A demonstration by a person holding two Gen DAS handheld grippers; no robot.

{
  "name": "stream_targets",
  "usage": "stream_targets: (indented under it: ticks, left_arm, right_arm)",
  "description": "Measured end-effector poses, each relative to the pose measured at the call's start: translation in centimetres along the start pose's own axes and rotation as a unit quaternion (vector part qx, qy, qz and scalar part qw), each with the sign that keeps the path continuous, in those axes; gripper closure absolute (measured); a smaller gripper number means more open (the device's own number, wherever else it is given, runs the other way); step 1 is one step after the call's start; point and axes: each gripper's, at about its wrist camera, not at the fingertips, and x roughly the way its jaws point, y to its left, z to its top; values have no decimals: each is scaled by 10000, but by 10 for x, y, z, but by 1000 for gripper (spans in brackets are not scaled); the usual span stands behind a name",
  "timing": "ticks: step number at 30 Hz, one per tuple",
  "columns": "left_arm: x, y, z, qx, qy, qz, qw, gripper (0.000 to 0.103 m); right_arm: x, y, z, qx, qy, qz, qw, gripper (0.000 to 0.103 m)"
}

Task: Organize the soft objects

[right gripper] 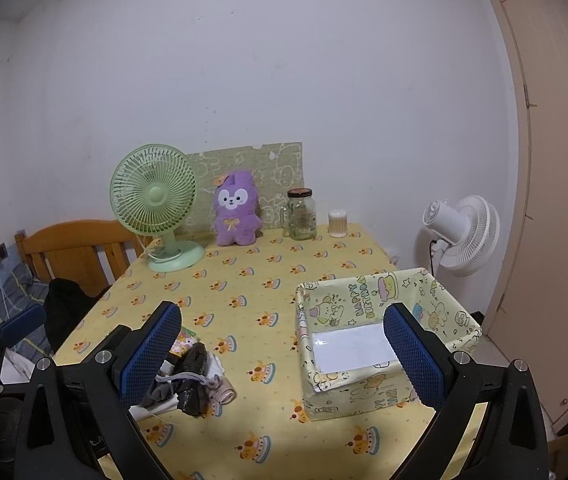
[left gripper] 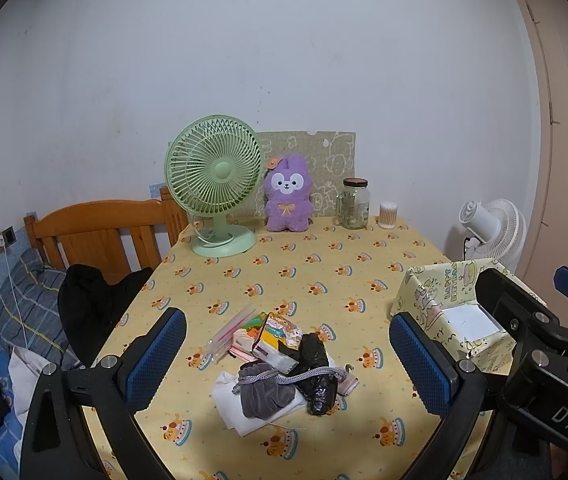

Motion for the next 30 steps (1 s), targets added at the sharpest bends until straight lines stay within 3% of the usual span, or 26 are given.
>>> stream_targets:
  ticks: [30]
  left_arm:
    - [7,6,-3,-48,-1,-98,9999,3]
  right_arm:
    - [10,10,0,14,61,57,10000,1]
